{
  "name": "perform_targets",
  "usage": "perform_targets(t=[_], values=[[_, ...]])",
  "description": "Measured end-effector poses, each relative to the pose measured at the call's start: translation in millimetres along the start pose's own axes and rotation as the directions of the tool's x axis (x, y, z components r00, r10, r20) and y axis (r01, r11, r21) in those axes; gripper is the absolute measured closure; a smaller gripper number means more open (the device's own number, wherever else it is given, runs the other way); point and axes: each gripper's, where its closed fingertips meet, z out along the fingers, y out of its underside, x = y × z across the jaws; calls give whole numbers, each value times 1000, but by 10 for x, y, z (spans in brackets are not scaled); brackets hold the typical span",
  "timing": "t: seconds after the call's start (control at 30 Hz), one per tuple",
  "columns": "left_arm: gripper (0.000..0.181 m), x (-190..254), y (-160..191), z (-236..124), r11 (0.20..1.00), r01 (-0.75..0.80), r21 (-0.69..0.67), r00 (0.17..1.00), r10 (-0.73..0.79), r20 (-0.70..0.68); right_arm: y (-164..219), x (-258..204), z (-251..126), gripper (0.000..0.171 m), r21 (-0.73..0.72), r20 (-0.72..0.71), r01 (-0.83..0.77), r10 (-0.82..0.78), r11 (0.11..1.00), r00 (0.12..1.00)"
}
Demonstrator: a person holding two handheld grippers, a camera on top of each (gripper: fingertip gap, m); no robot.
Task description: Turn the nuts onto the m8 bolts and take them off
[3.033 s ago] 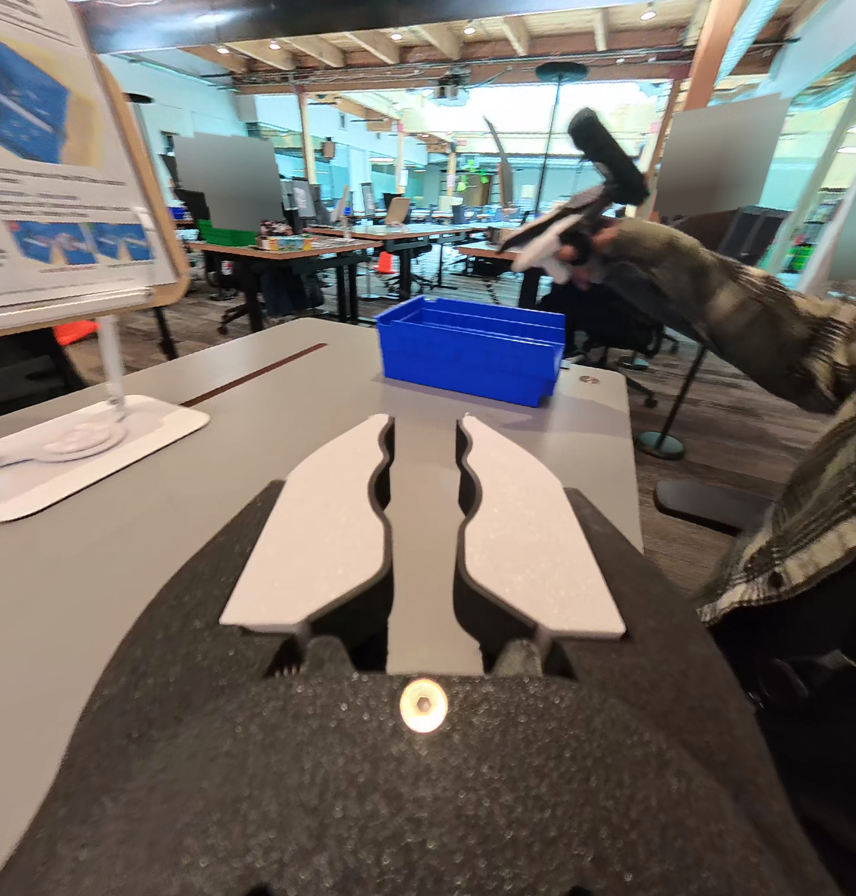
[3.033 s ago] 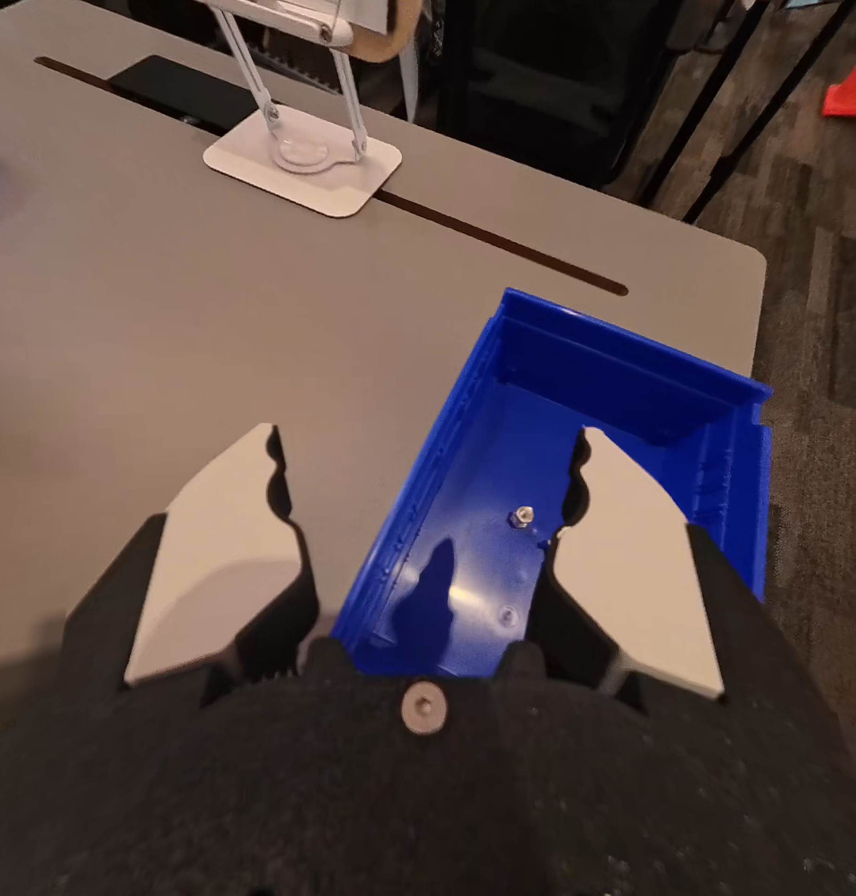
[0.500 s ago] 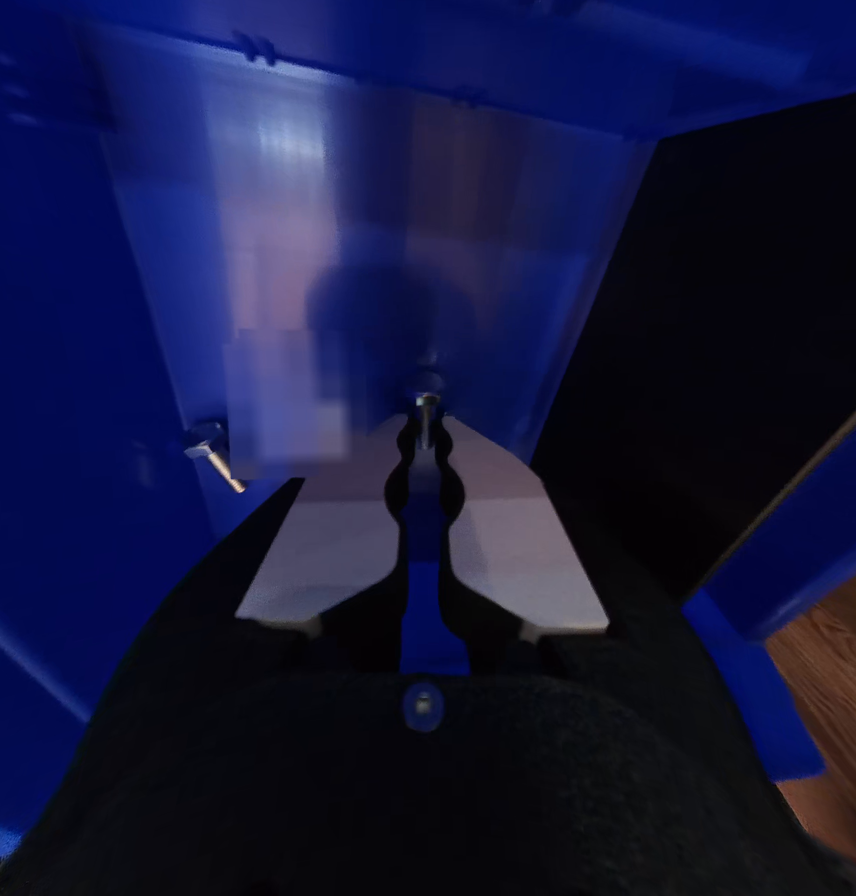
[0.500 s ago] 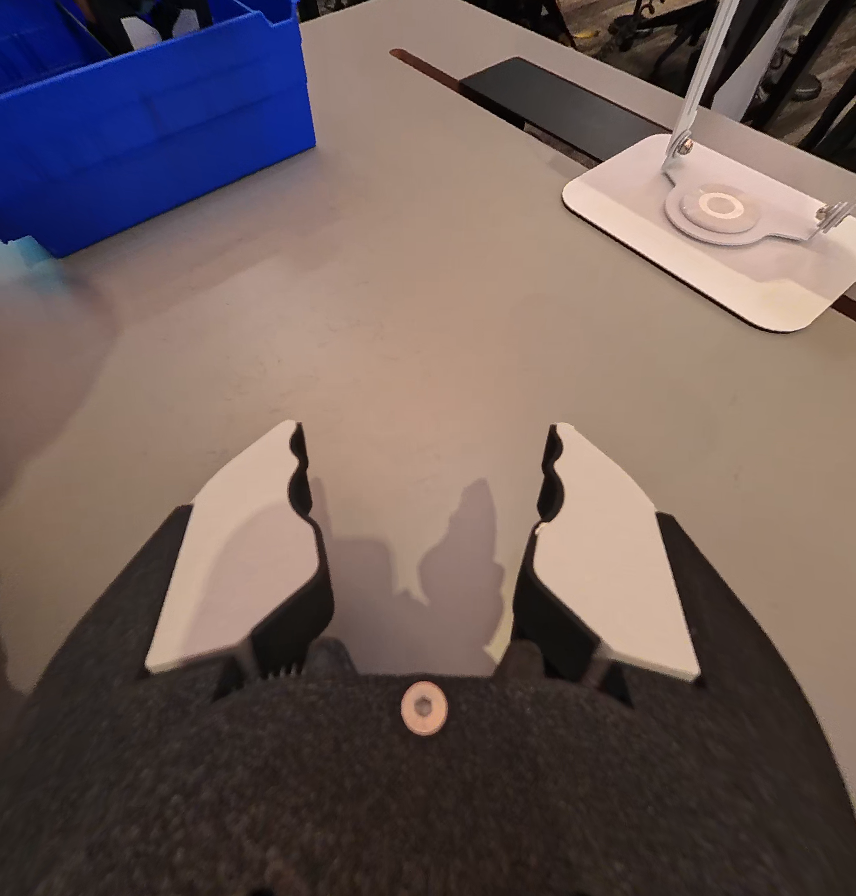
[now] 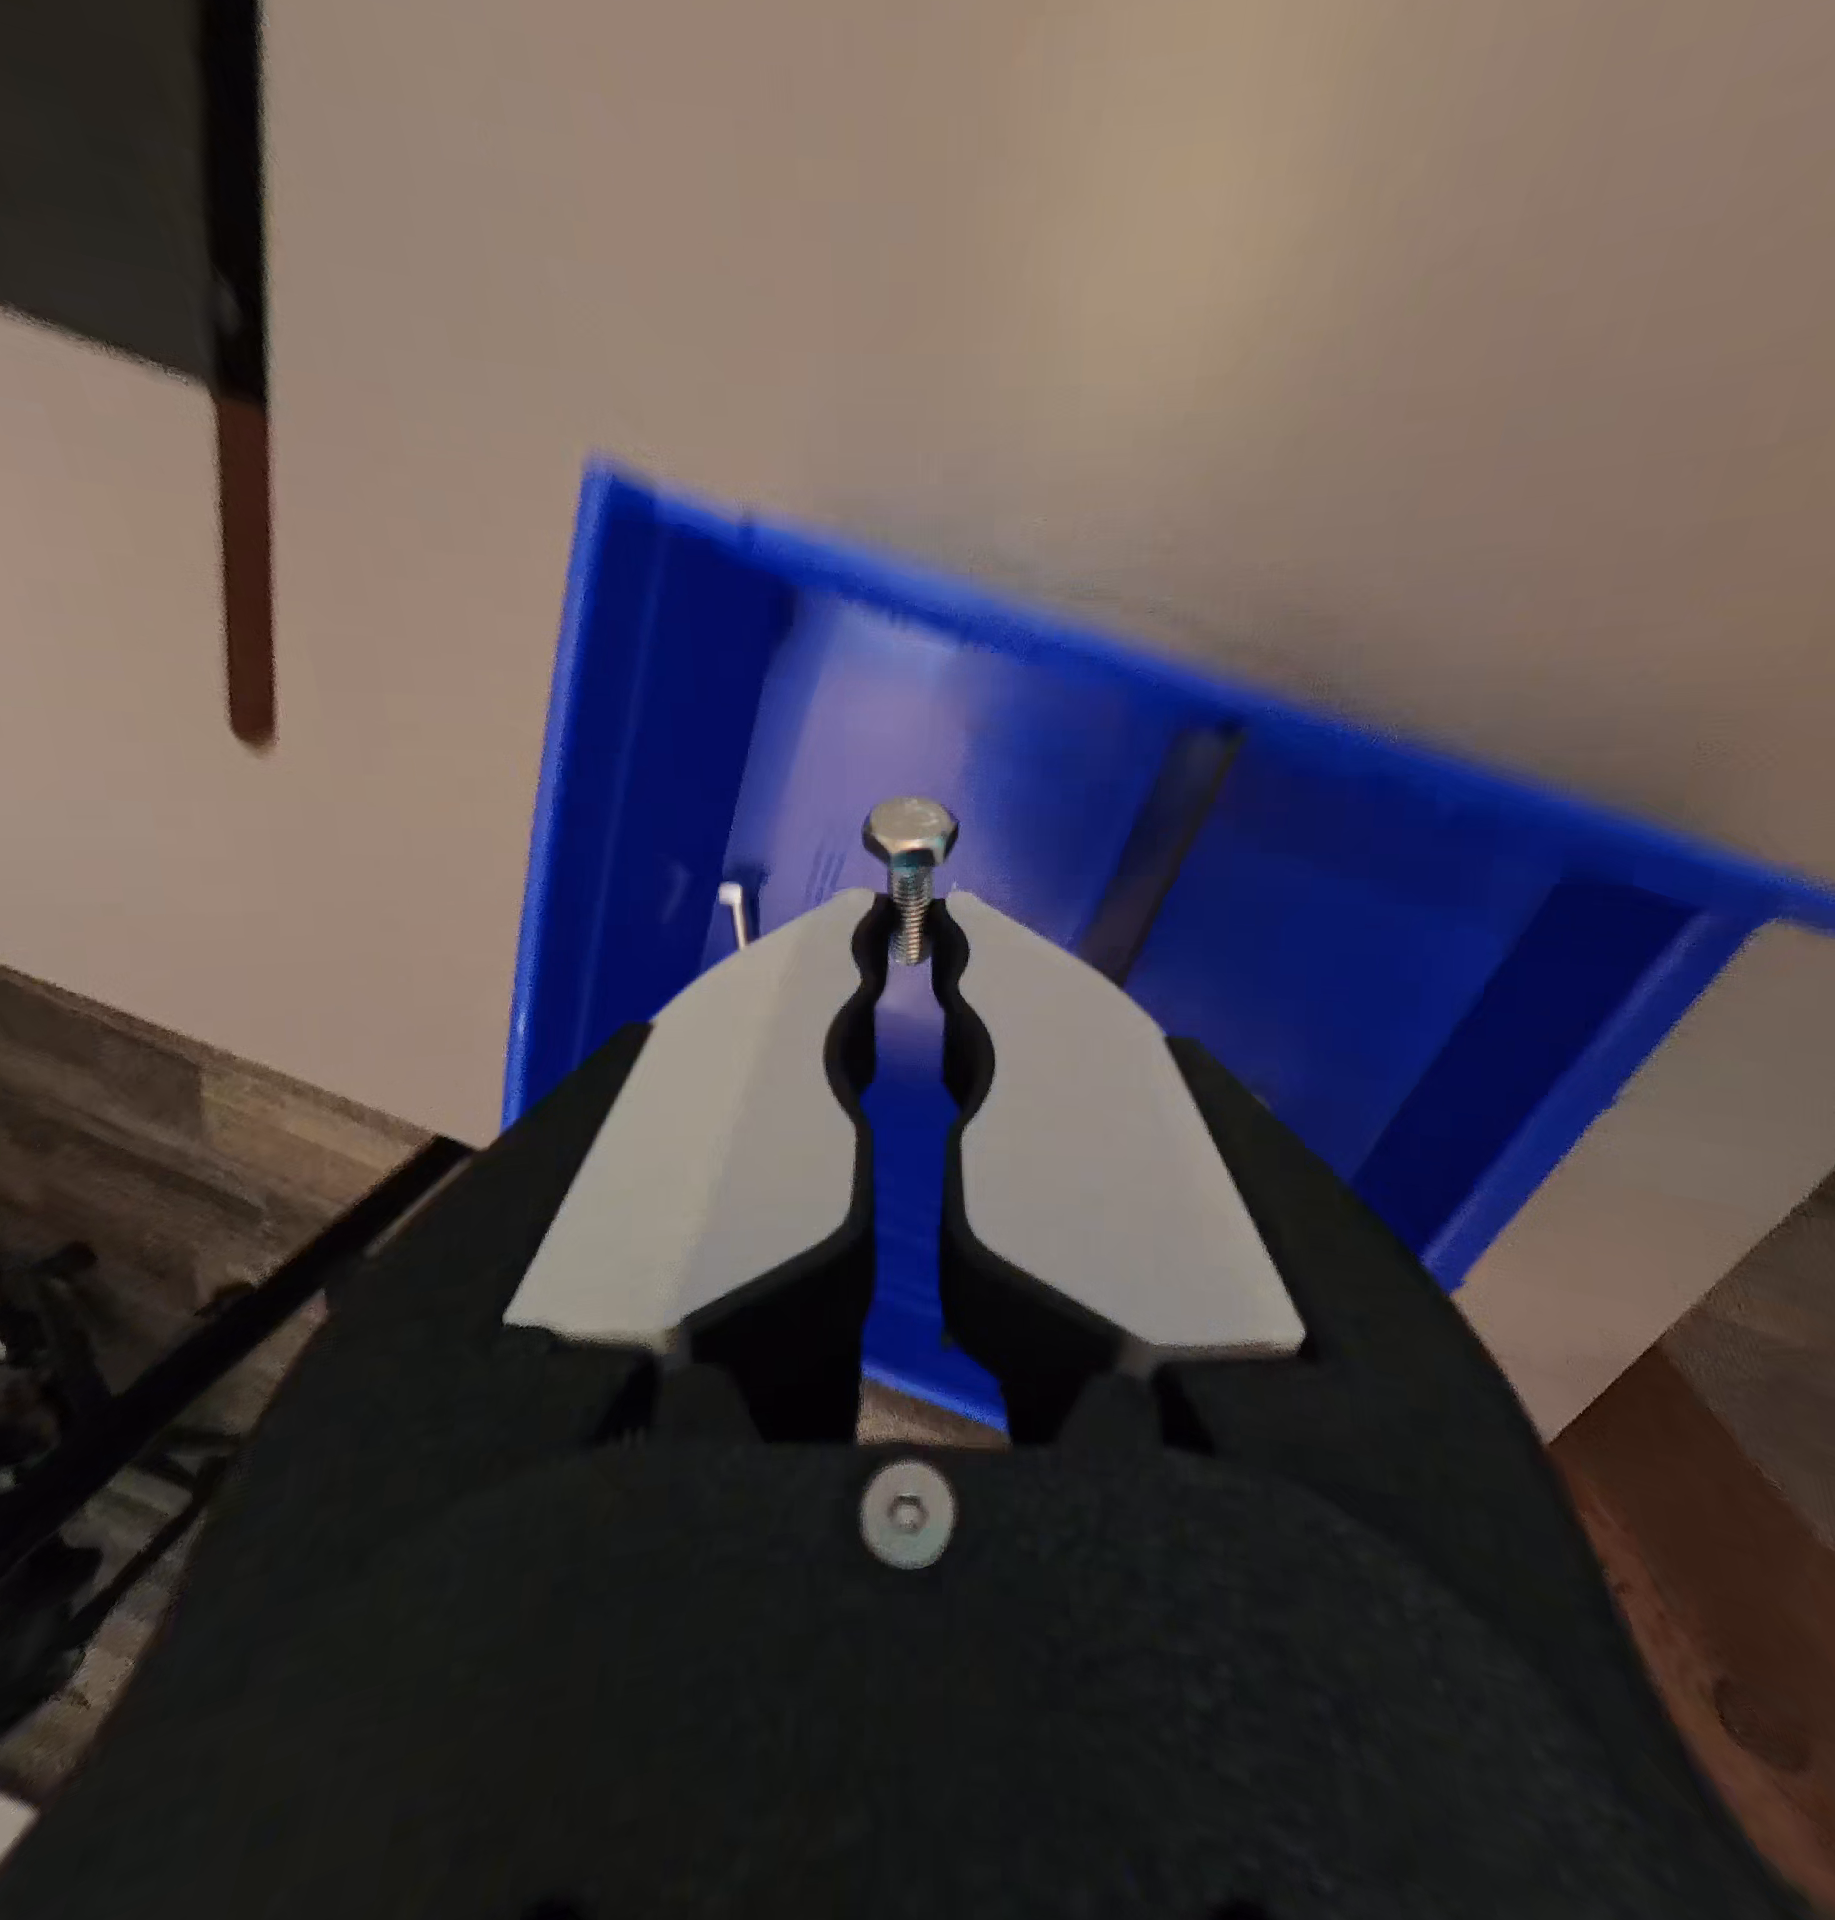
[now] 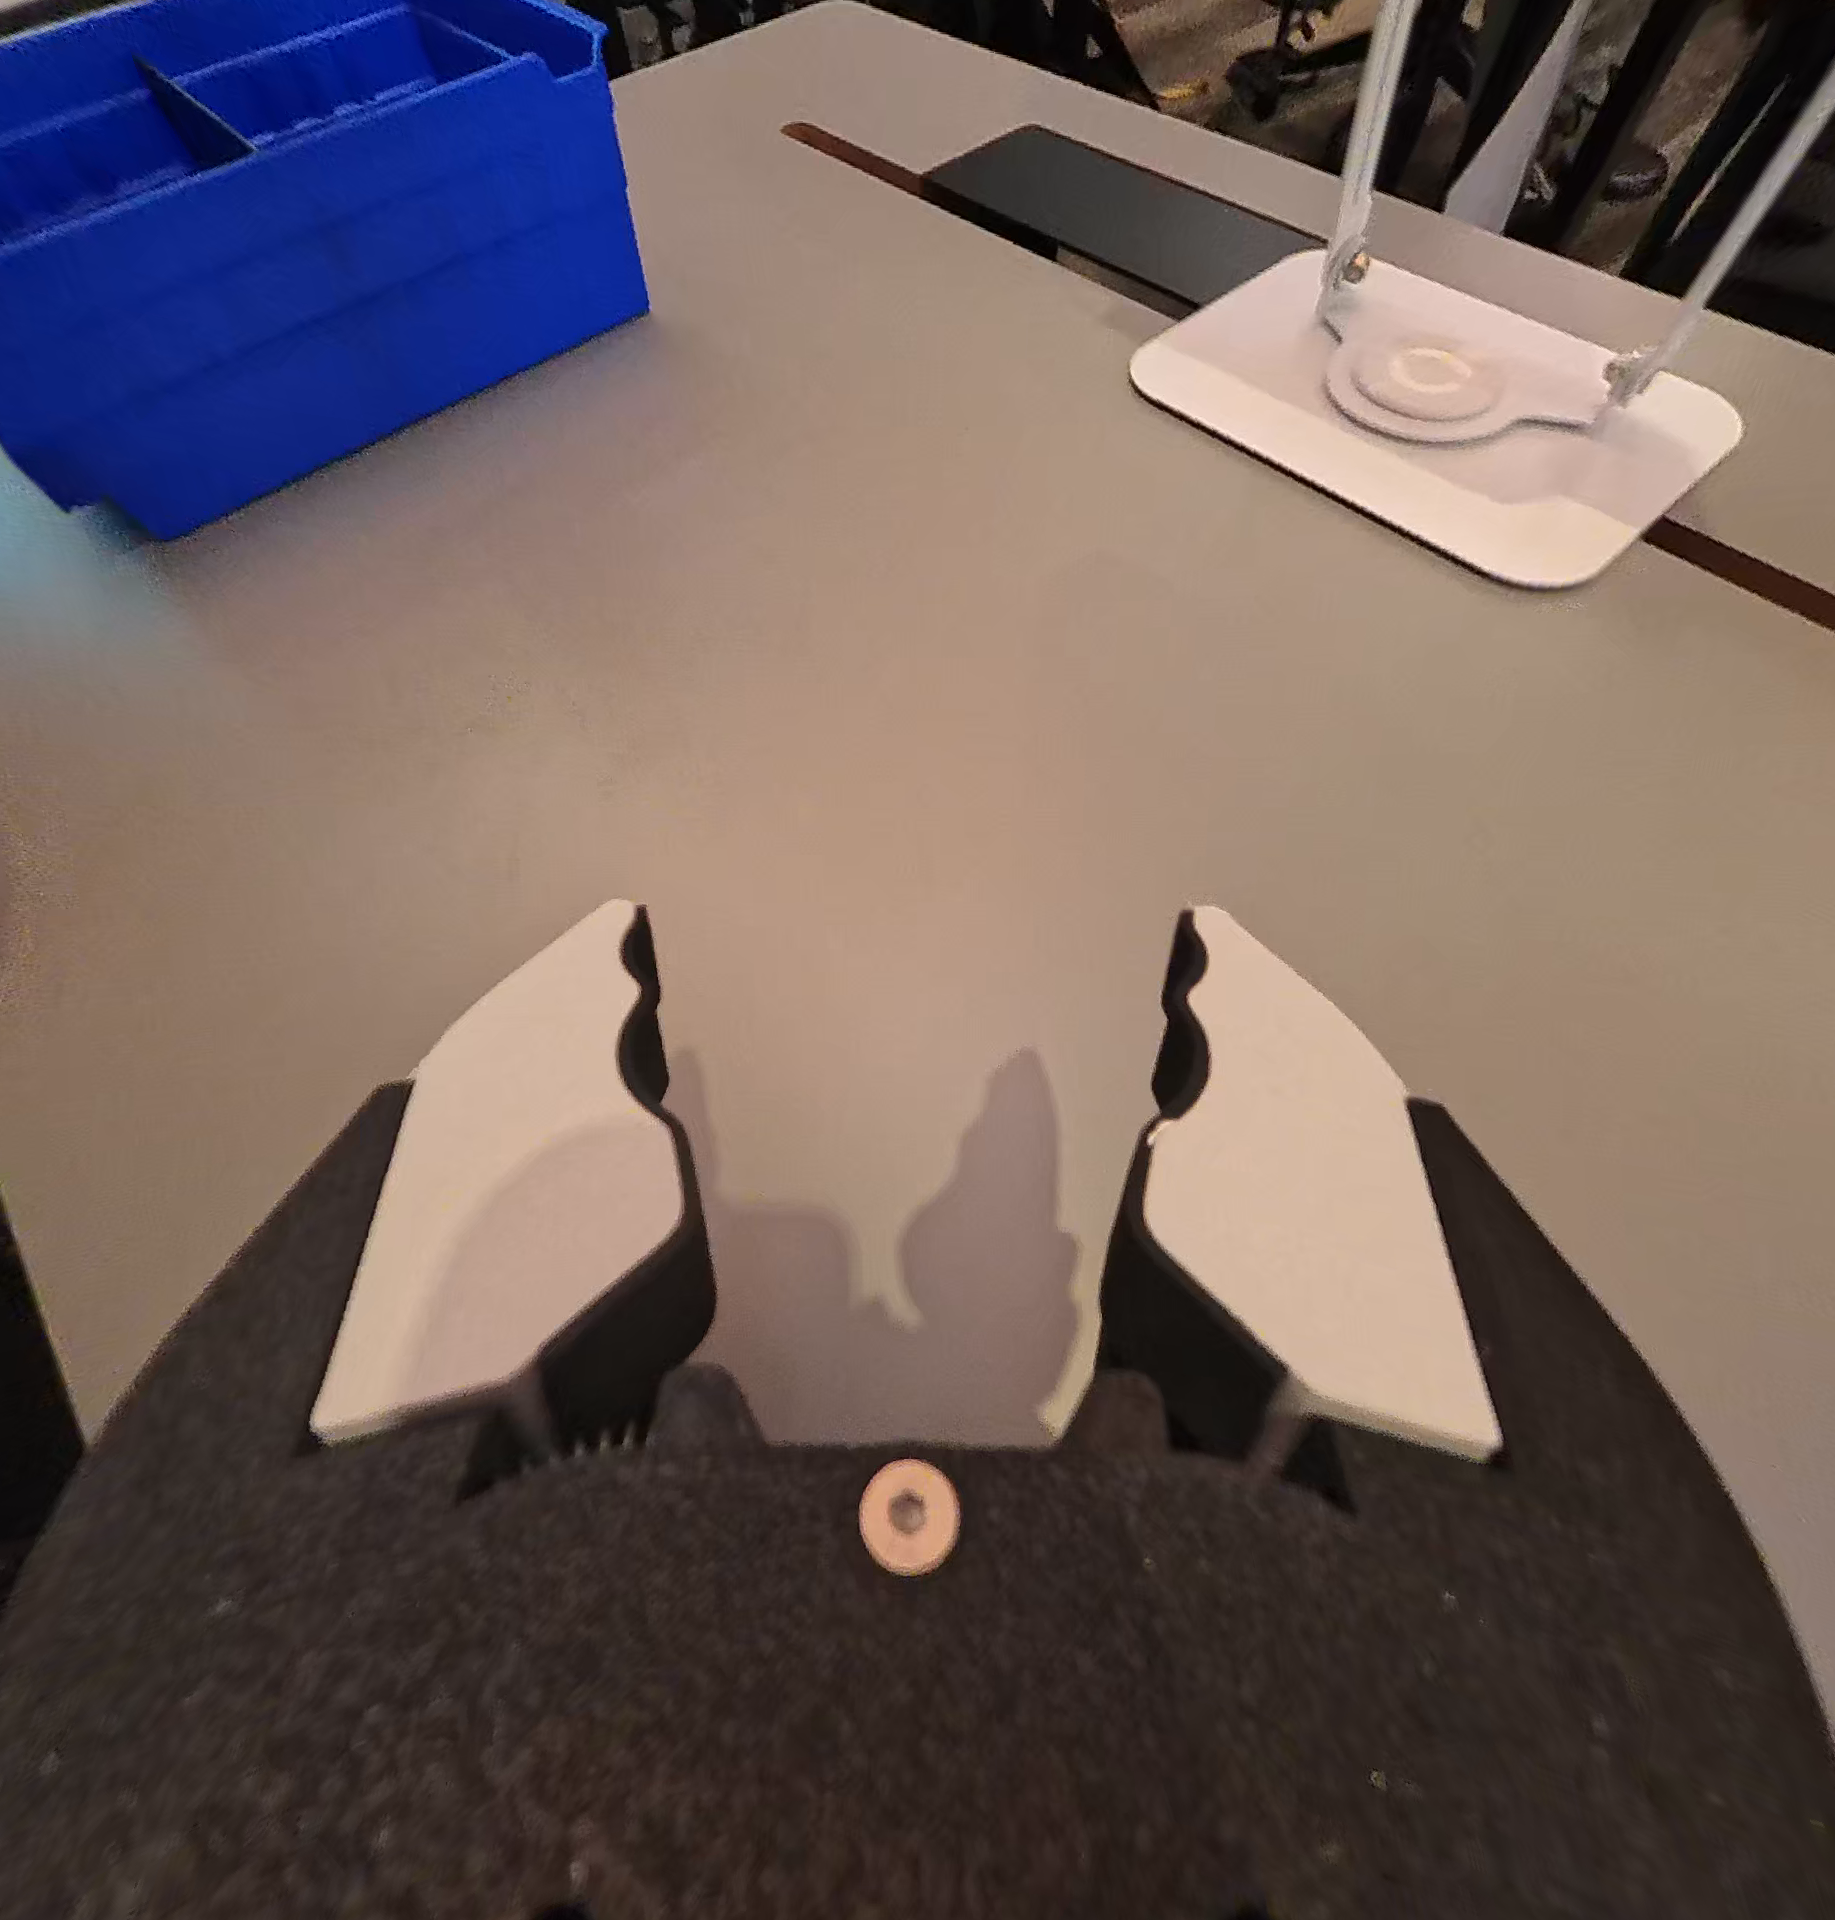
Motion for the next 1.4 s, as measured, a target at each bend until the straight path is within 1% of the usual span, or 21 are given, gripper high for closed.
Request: perform_targets(t=[0.1, 0.2, 0.33, 0.43, 0.5, 0.57, 0.67, 0.83, 0.93, 1.03, 1.1, 1.17, 1.23, 1.3, 1.4], values=[[174, 253, -621, -143, 995, -51, 84, 999, 50, 6, 105, -1, -108, 78, -10, 4, -9, 9, 1000, 1000], [175, 559, -1245, -72, 983, -107, 147, 994, 108, -4, 193, -38, -188, 77, -8, 17, -12, 12, 1000, 1000], [175, 1016, -1892, 334, 974, -163, 156, 982, 176, -69, 253, -106, -297, 77, 6, 25, 15, -15, 1000, 1000], [175, 1254, -2214, 681, 972, -185, 145, 974, 201, -104, 282, -148, -367, 77, 30, 26, 26, -27, 999, 999], [175, 1378, -2332, 860, 971, -192, 141, 968, 211, -133, 324, -180, -414, 78, 37, 39, 22, -23, 999, 999], [175, 1471, -2395, 998, 973, -182, 140, 965, 204, -164, 382, -174, -458, 78, 42, 40, 9, -11, 999, 999], [175, 1530, -2373, 1154, 978, -184, 103, 963, 200, -178, 470, -150, -516, 78, 40, 39, -11, 10, 999, 999], [175, 1498, -2276, 1262, 988, -139, 73, 969, 151, -193, 564, -121, -587, 79, 32, 31, -25, 25, 999, 999], [175, 1441, -2217, 1302, 995, -79, 68, 977, 91, -194, 590, -126, -598, 80, 24, 33, -29, 28, 999, 999], [175, 1398, -2152, 1326, 998, 8, 69, 985, 4, -171, 609, -140, -586, 80, 7, 36, -26, 25, 1000, 999], [175, 1372, -2122, 1322, 989, 118, 87, 982, -104, -157, 613, -149, -575, 80, 1, 39, -25, 25, 1000, 999], [175, 1377, -2148, 1278, 949, 280, 142, 949, -252, -189, 615, -150, -567, 80, -1, 40, -25, 25, 1000, 999], [175, 1400, -2170, 1233, 894, 405, 191, 903, -357, -240, 611, -149, -555, 81, 1, 43, -27, 27, 1000, 999], [175, 1395, -2125, 1238, 861, 468, 198, 875, -420, -242, 614, -165, -531, 82, -5, 56, -33, 33, 999, 998], [175, 1385, -2042, 1306, 823, 540, 174, 834, -495, -243, 628, -192, -488, 82, -22, 67, -23, 25, 999, 997]])
